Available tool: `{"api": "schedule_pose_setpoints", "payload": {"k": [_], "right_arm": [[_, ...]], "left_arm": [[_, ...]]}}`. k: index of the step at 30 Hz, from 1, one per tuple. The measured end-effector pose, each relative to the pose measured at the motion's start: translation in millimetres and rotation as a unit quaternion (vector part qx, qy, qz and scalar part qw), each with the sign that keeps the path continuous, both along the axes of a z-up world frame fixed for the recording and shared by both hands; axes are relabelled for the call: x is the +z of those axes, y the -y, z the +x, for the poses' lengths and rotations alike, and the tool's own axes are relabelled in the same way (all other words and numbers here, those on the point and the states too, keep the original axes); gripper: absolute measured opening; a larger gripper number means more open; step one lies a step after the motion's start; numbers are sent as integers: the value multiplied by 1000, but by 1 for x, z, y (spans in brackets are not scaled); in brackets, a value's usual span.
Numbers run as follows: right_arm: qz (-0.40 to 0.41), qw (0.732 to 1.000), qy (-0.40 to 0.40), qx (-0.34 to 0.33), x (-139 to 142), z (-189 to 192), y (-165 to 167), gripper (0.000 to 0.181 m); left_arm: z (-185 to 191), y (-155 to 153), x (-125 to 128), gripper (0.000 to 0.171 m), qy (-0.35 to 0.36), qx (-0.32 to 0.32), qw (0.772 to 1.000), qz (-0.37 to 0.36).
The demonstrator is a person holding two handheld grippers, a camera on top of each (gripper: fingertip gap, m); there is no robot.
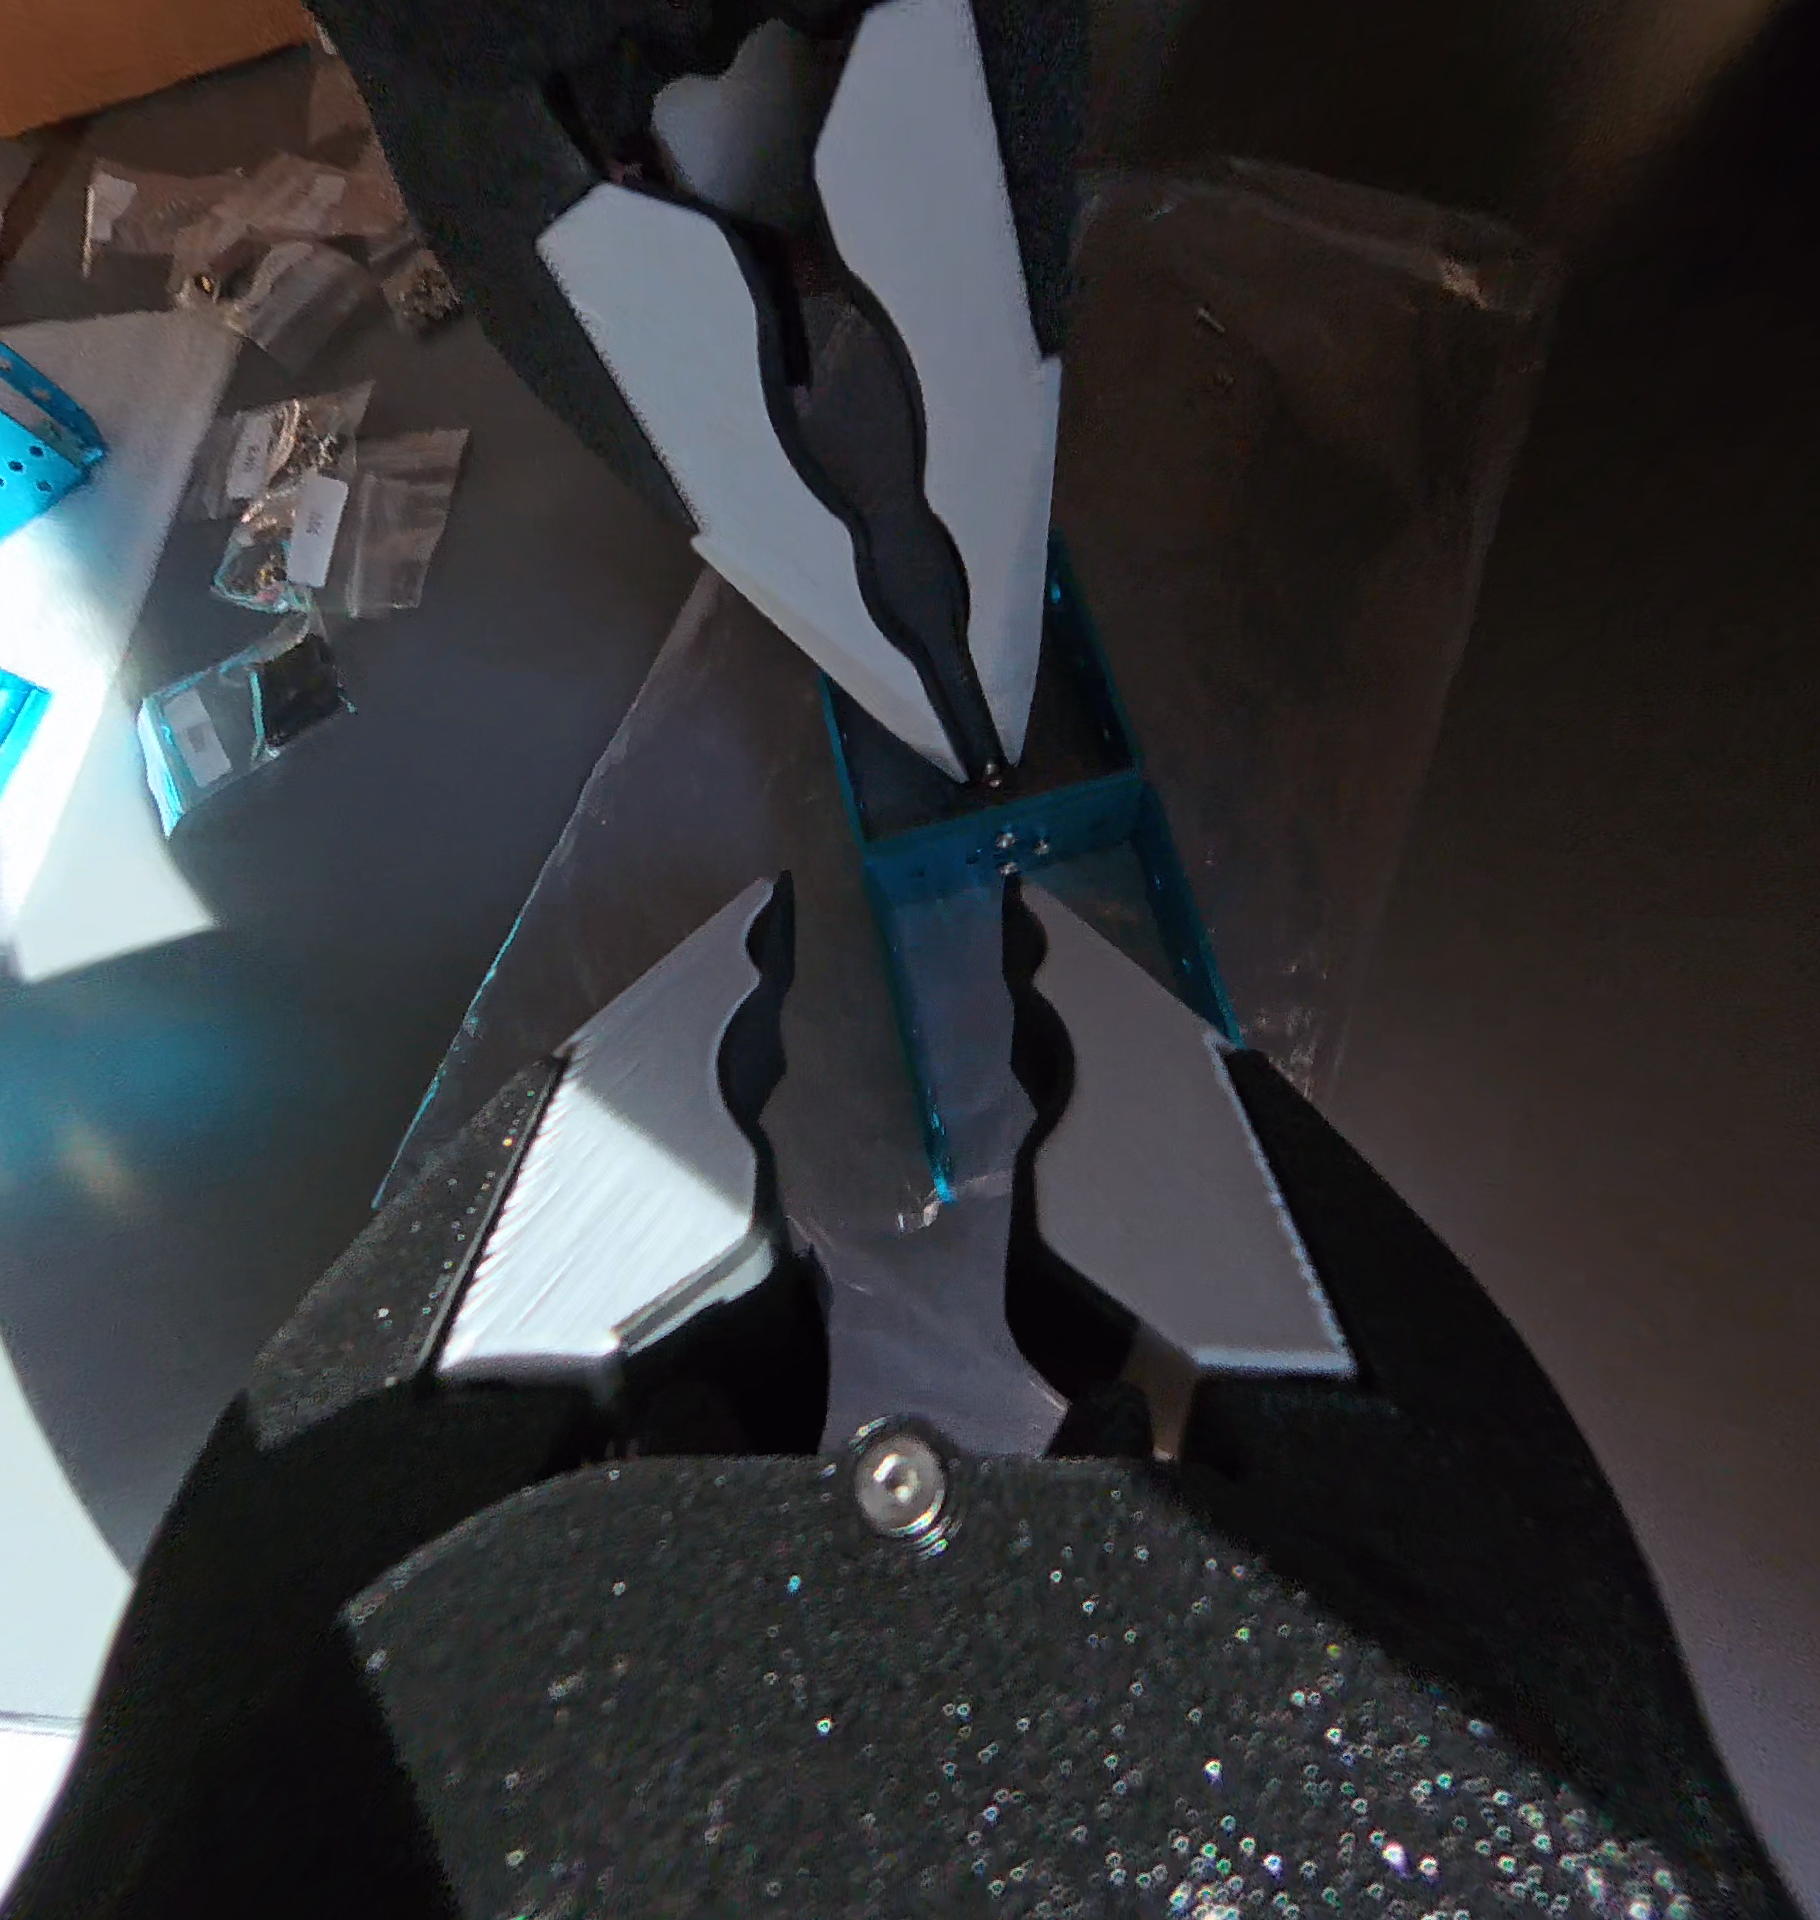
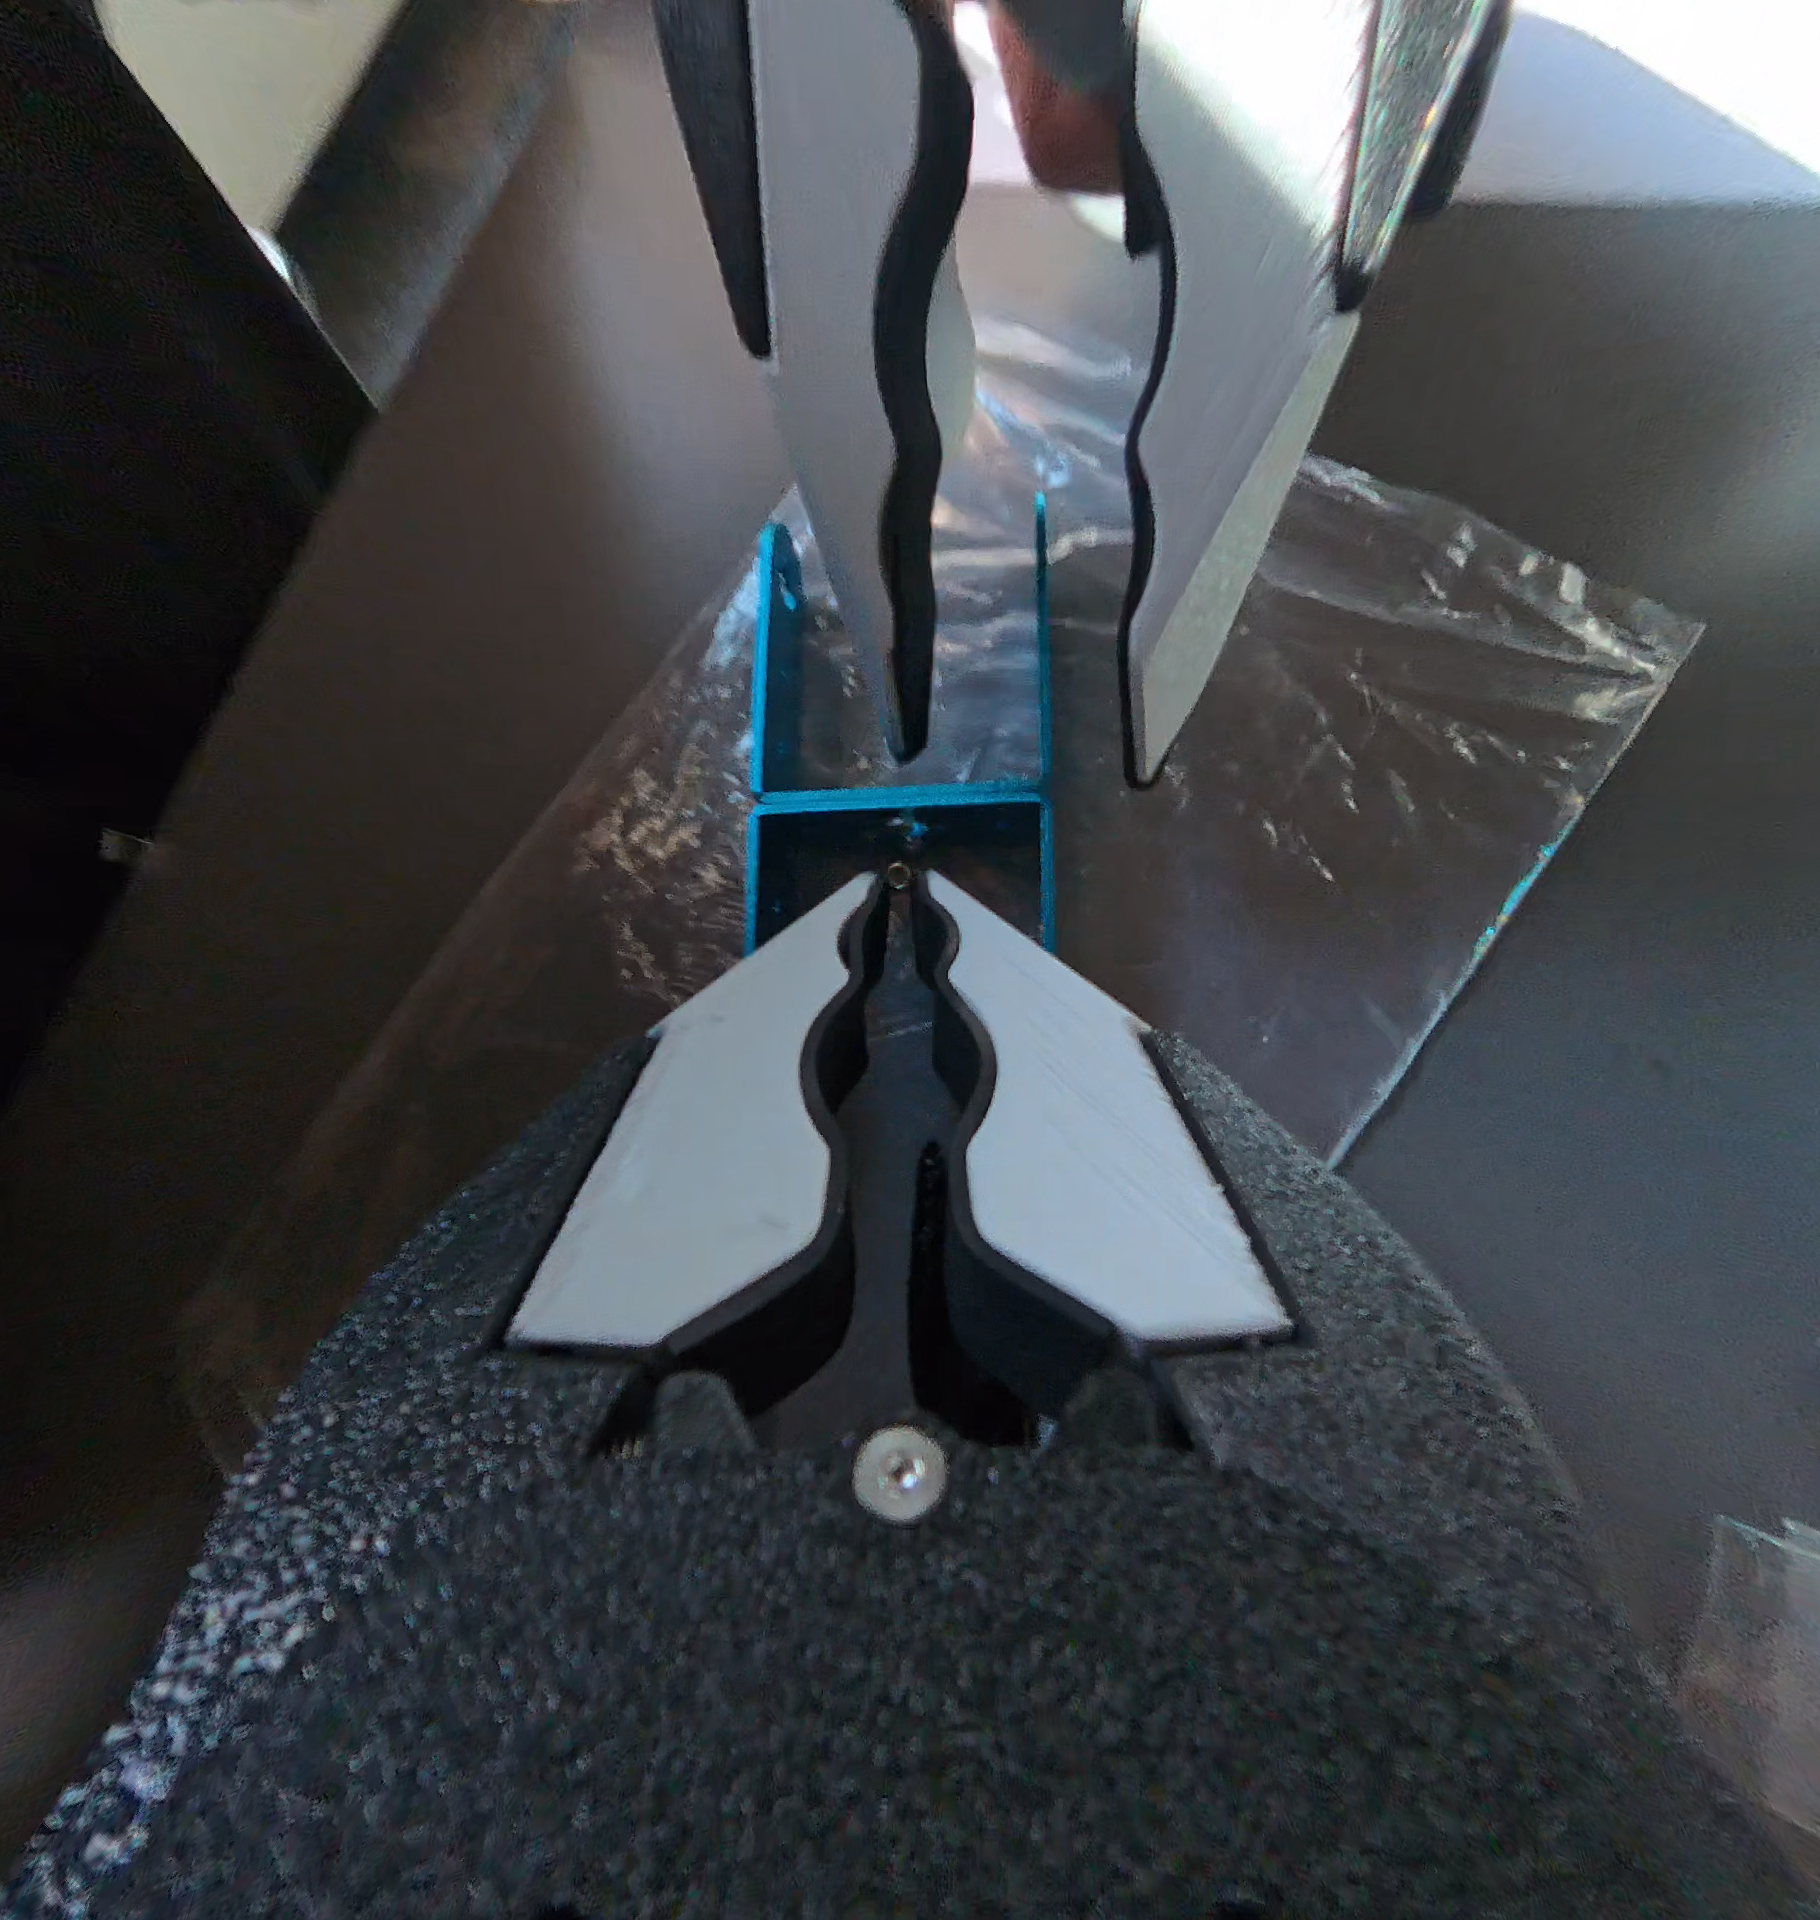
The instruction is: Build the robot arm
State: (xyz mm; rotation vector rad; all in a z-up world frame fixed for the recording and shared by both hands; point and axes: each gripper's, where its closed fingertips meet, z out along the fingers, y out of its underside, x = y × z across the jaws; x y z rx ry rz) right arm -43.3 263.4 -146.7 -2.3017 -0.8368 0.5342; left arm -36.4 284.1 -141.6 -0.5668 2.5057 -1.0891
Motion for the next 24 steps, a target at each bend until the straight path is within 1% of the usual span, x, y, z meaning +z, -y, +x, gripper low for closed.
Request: {"api": "schedule_pose_setpoints", "payload": {"k": [3, 6, 9, 13, 16, 17, 24], "right_arm": [[9, 999, -47, -4, 8, -4, 1, 2], [7, 998, -55, -5, 4, -7, 1, 0], [-4, 1000, -27, -1, -5, -7, 3, 0], [-19, 1000, 3, 7, -9, -6, 8, 2], [-1, 999, 32, 20, -8, -9, 8, 6], [0, 999, 37, 24, -8, -11, 9, 11], [-9, 998, 54, 25, -14, -12, 8, 11]], "left_arm": [[0, 4, -1, 41, 4, -3, 1000, -3], [-1, 6, -7, 42, -1, -8, 1000, 11], [-2, 7, -11, 42, 2, -14, 1000, 23], [-2, 8, -11, 41, 2, -14, 1000, 21], [-2, 8, -12, 40, -3, -13, 1000, 21], [-3, 8, -14, 38, -6, -16, 1000, 24], [-4, 9, -12, 38, -12, -15, 1000, 16]]}}
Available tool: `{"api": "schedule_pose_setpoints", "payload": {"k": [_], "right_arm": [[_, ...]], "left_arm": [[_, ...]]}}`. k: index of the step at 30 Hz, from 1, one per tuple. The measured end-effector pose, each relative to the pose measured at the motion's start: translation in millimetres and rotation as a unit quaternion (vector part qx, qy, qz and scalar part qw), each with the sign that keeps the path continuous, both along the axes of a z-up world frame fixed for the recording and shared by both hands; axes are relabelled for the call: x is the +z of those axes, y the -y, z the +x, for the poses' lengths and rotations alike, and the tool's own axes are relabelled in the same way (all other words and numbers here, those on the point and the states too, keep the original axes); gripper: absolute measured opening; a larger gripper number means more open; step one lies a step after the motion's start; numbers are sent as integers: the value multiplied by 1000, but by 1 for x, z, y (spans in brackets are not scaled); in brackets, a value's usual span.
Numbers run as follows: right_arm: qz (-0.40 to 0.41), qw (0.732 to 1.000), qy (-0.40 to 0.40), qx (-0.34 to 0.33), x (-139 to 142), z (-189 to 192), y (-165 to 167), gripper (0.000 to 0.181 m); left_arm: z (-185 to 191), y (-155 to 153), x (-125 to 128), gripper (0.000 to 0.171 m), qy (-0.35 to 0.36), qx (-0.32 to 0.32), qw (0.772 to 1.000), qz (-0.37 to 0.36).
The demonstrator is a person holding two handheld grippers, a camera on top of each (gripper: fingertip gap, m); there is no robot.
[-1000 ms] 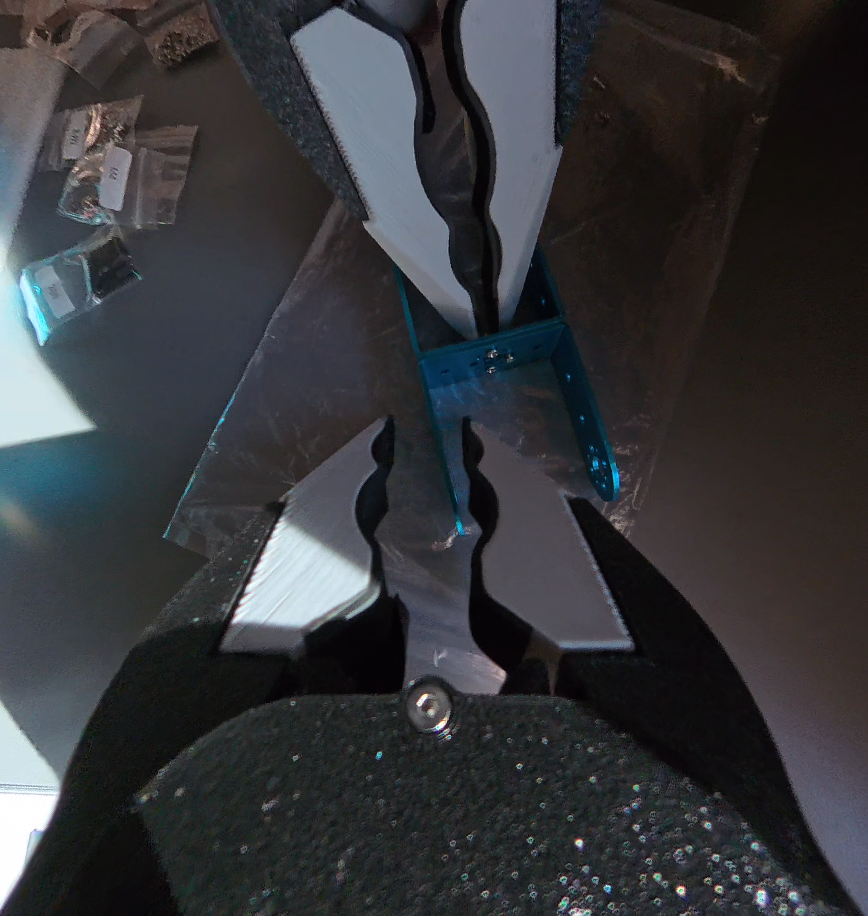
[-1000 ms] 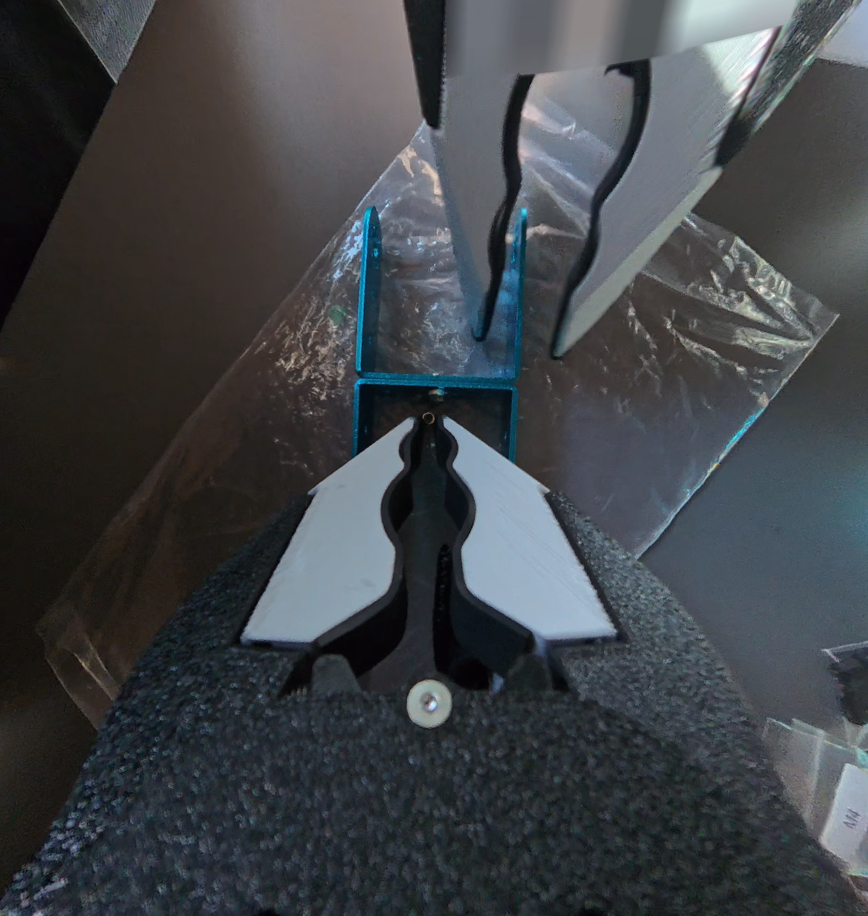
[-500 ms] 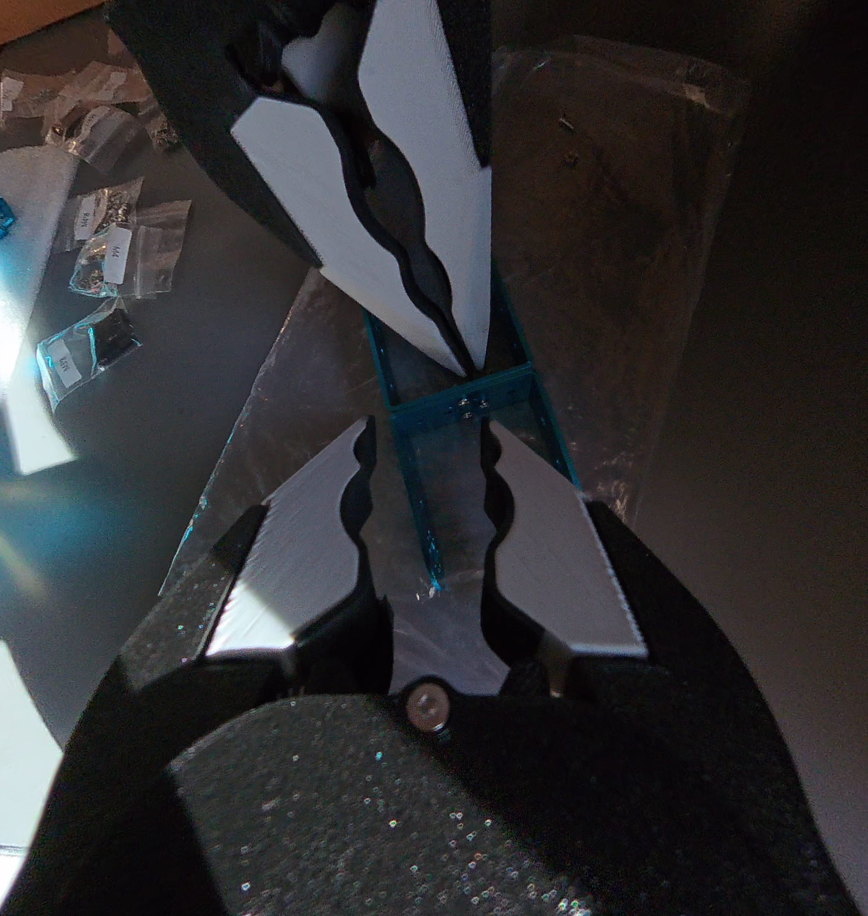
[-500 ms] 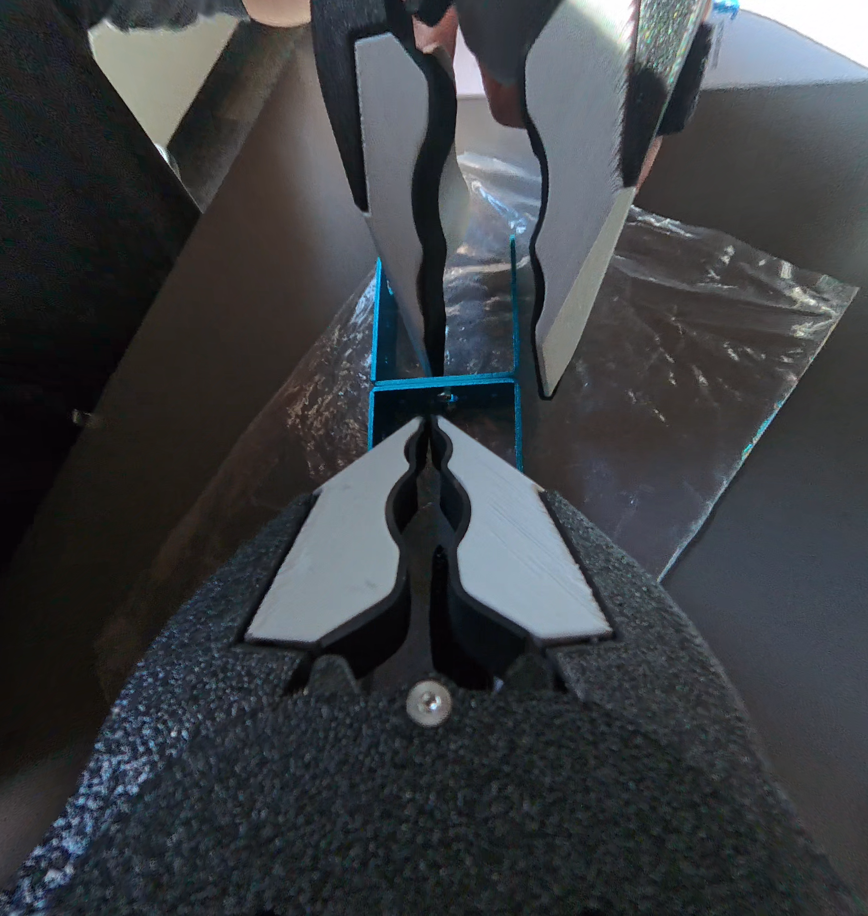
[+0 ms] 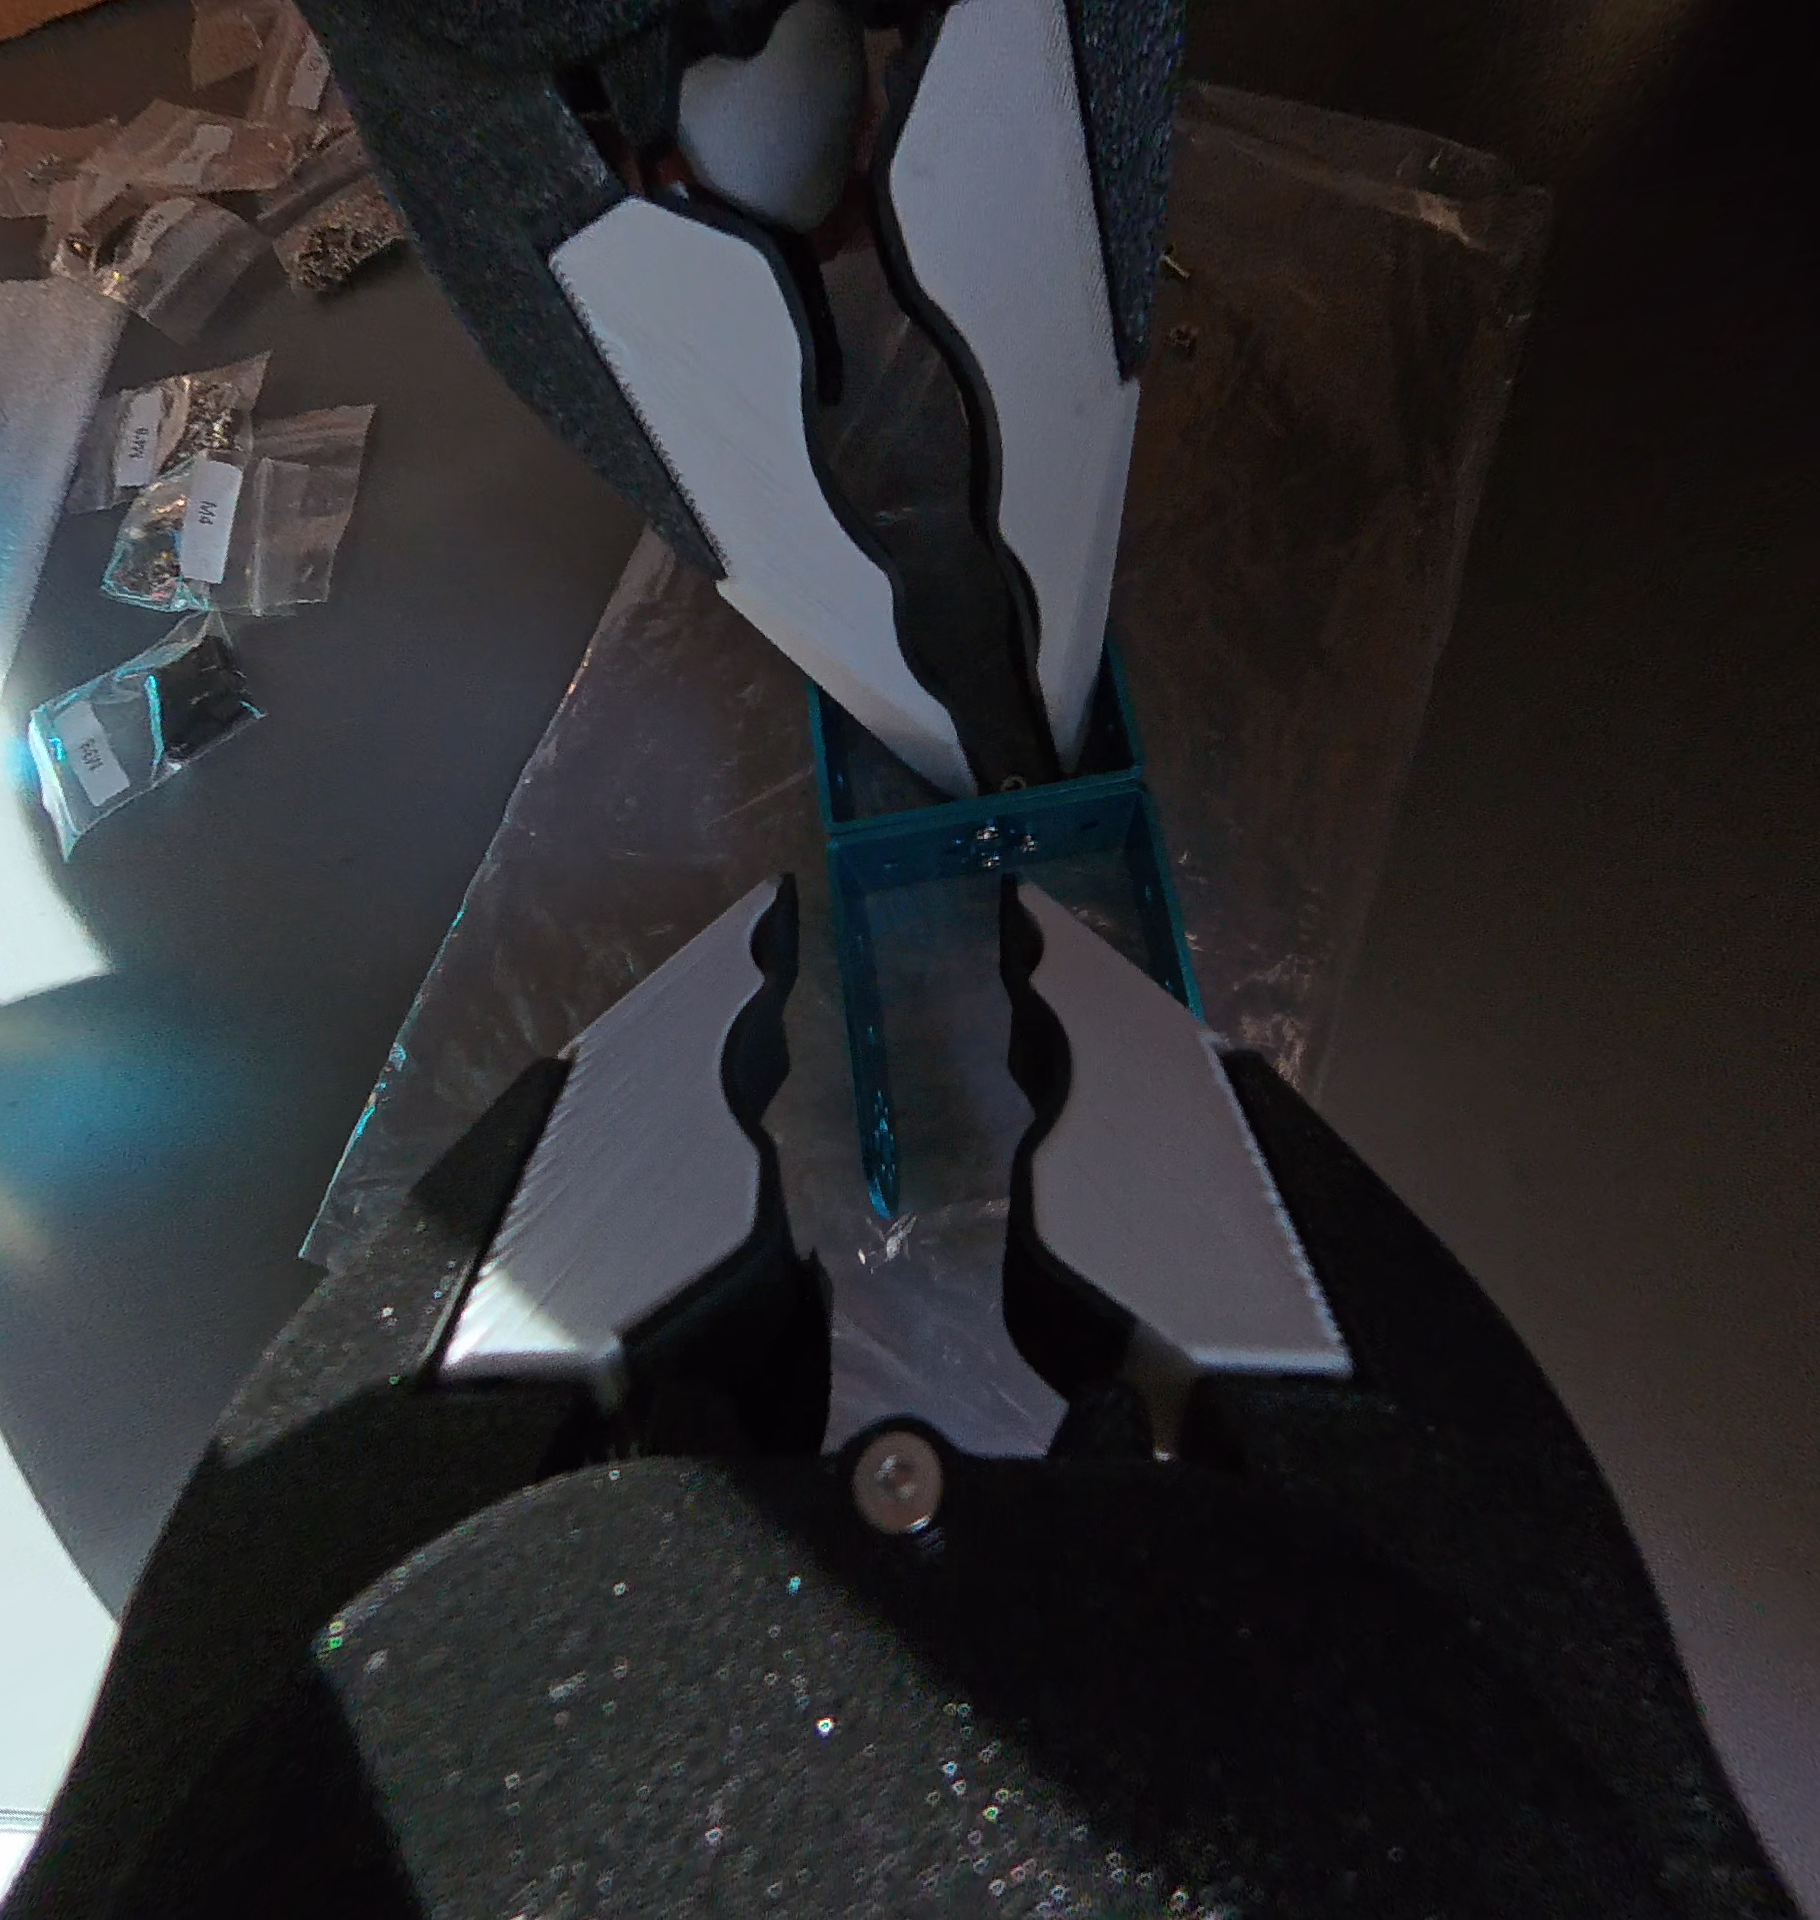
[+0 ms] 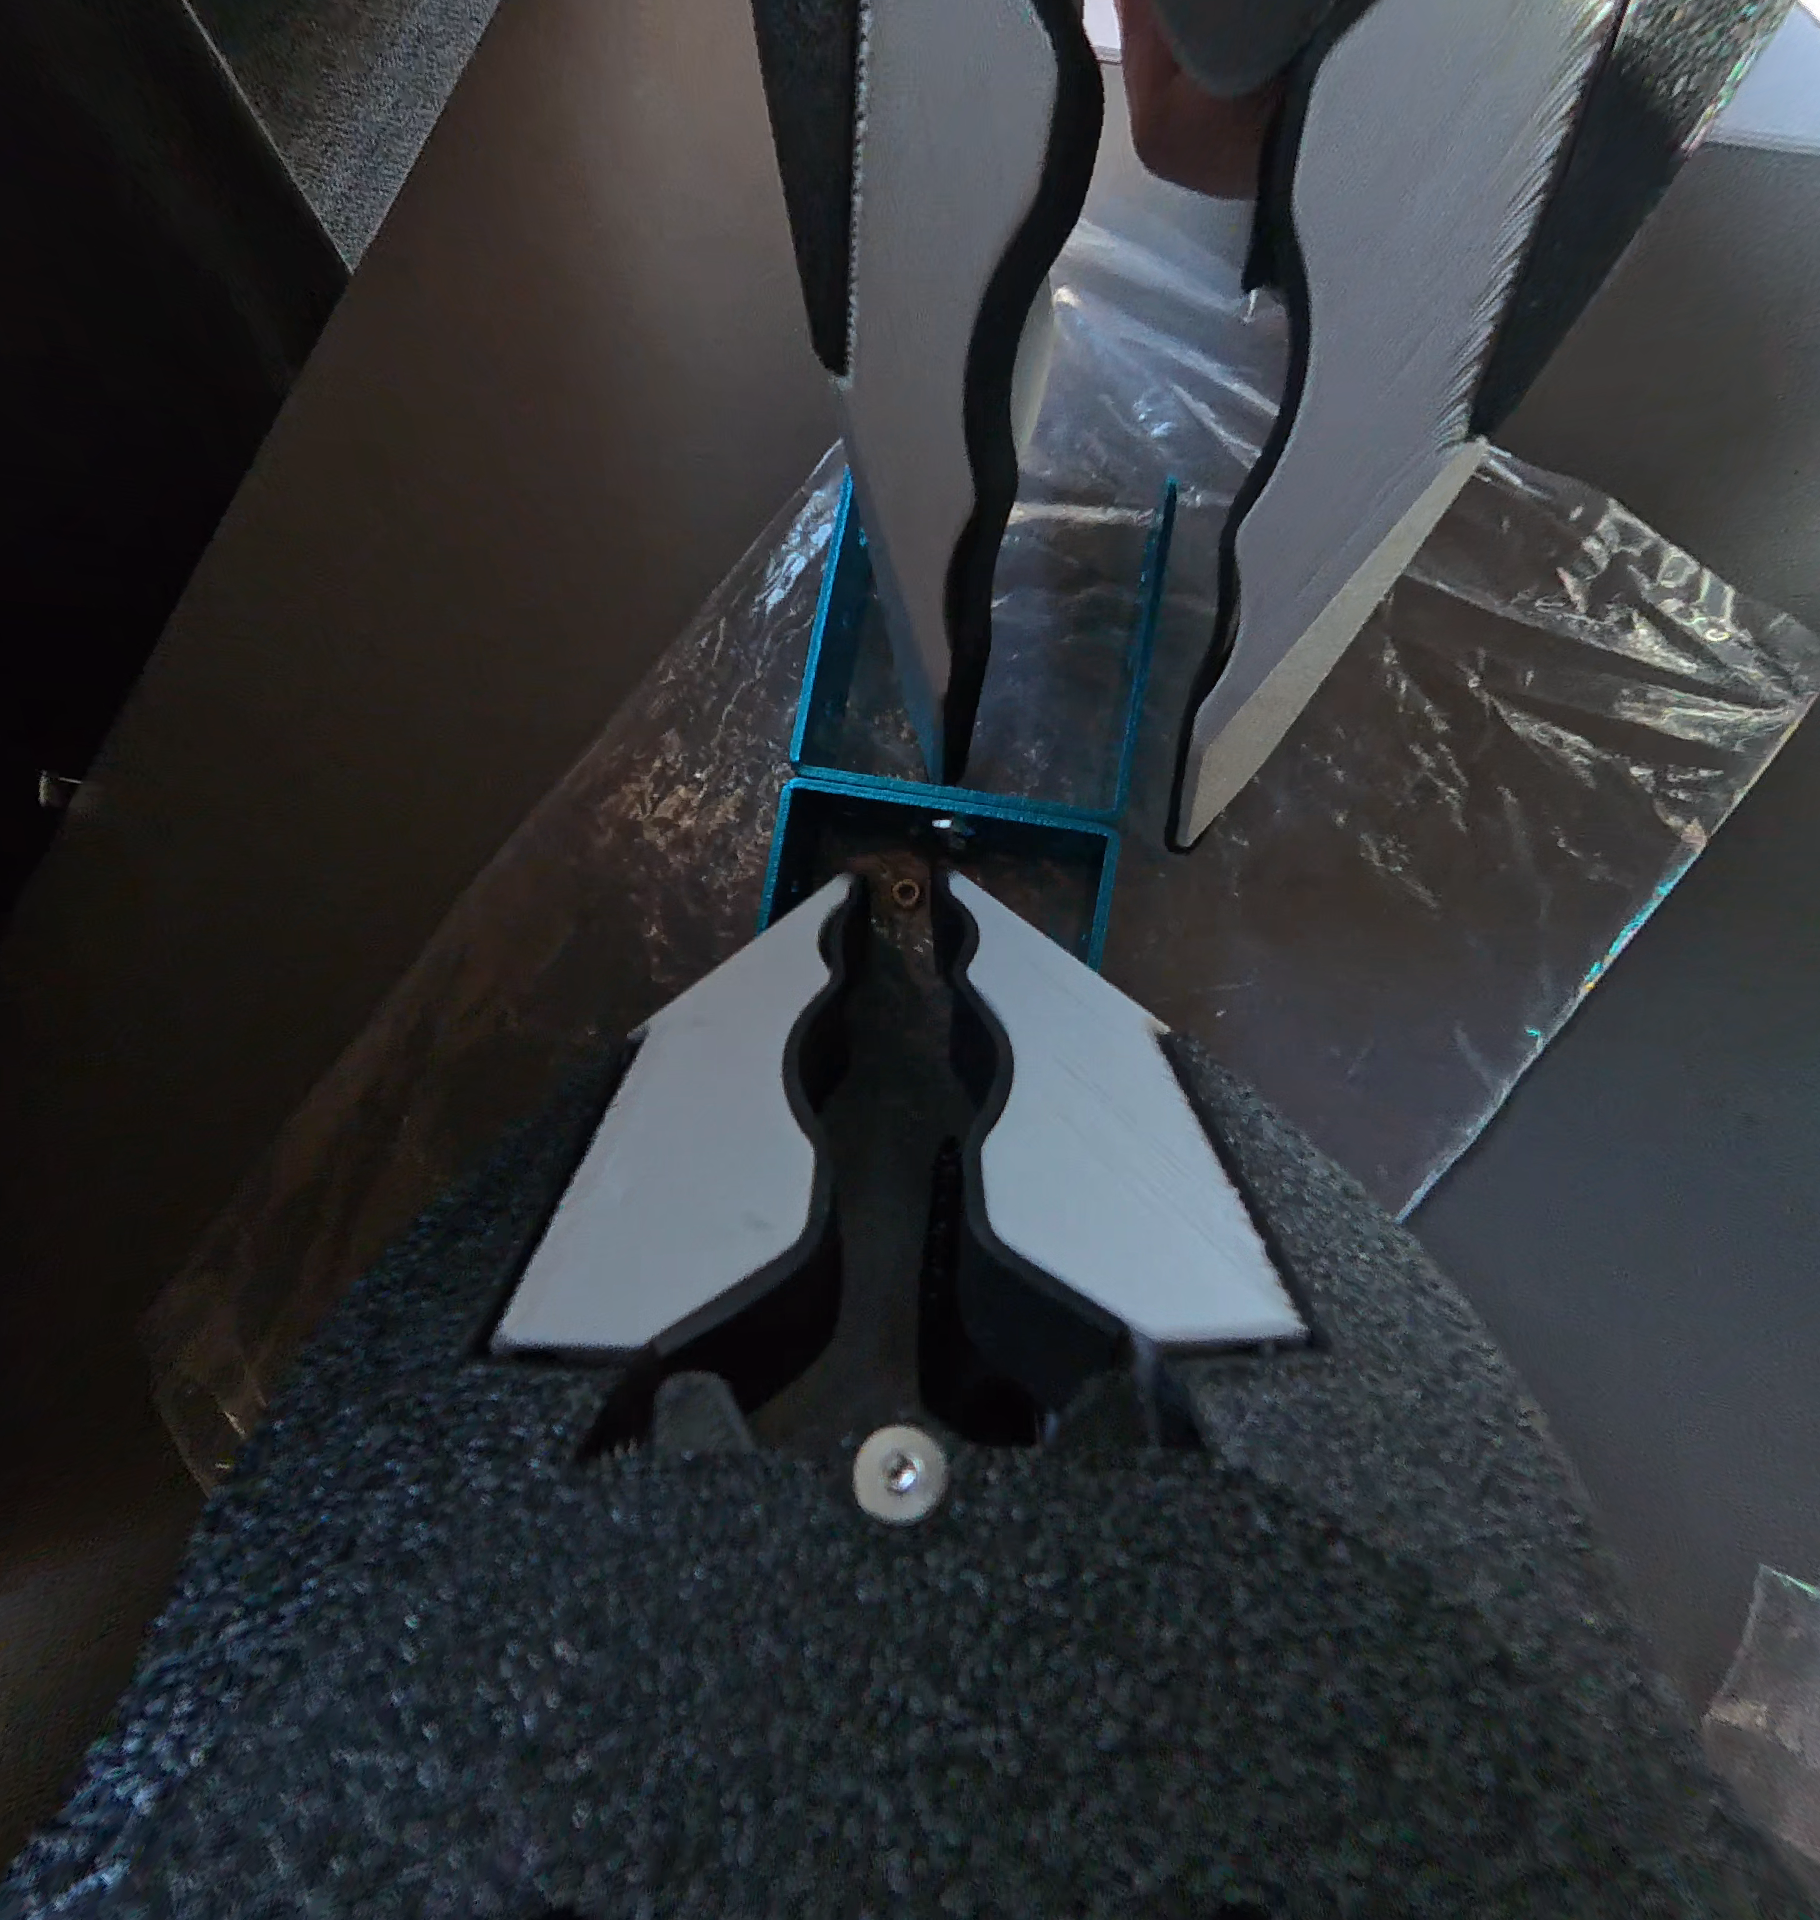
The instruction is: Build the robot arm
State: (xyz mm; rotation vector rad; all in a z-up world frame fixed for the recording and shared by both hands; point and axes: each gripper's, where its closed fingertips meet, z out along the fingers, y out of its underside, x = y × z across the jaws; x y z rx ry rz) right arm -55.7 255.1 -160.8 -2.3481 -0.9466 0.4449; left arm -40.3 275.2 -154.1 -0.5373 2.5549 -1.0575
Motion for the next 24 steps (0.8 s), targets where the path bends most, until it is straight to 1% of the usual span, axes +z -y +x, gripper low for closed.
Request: {"api": "schedule_pose_setpoints", "payload": {"k": [4, 8, 12, 17, 21, 22, 24], "right_arm": [[7, 1000, 13, 2, 0, 1, -1, 8], [13, 1000, 5, 2, 0, 2, -1, 4], [14, 1000, -16, 0, 1, 1, -1, 4], [24, 997, -69, -7, 17, -4, -2, 4], [-2, 996, -86, -31, 15, -3, -2, 4], [-20, 995, -89, -46, 12, -2, -2, 4], [-52, 988, -122, -80, 13, -4, 0, 4]], "left_arm": [[1, 2, 2, 39, 6, 0, 1000, -3], [1, 5, 2, 39, 7, 0, 1000, -5], [1, 5, 1, 39, 5, 0, 1000, -6], [1, 4, 0, 39, 1, 0, 1000, -4], [1, 5, -1, 39, 0, -2, 1000, -6], [1, 5, -1, 39, -1, -1, 1000, -6], [1, 5, -1, 39, -2, -1, 1000, -7]]}}
